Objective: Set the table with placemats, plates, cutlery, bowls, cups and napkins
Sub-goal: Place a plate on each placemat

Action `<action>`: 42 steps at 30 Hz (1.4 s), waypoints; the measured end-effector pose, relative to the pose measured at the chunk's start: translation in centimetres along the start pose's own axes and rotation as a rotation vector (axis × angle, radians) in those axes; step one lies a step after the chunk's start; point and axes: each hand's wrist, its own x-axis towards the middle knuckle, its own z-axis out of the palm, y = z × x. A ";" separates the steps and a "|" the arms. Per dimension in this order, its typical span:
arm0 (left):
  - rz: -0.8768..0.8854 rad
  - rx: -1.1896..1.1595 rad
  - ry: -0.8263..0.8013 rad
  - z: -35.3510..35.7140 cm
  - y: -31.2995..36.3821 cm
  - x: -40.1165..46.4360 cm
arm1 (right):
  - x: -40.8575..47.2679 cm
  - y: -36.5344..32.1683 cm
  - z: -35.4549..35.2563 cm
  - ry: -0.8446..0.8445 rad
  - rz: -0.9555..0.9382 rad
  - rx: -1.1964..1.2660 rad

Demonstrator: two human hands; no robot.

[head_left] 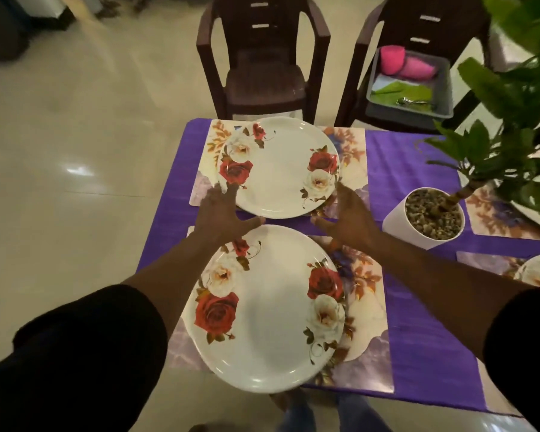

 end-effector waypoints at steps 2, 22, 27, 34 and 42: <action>-0.014 0.066 -0.063 0.7 0.2 1.0 | 0.9 1.0 0.3 -0.058 -0.015 -0.062; -0.064 0.181 0.003 0.9 0.8 3.6 | 4.6 0.9 0.6 0.064 -0.027 -0.263; -0.041 0.204 0.014 0.9 1.0 4.1 | 5.0 1.0 0.5 0.065 -0.021 -0.311; -0.032 0.185 -0.025 0.8 1.3 4.2 | 5.0 0.6 1.0 0.030 0.021 -0.323; -0.113 -0.014 -0.073 0.2 1.9 3.6 | 5.0 -1.3 -0.3 -0.118 0.056 -0.243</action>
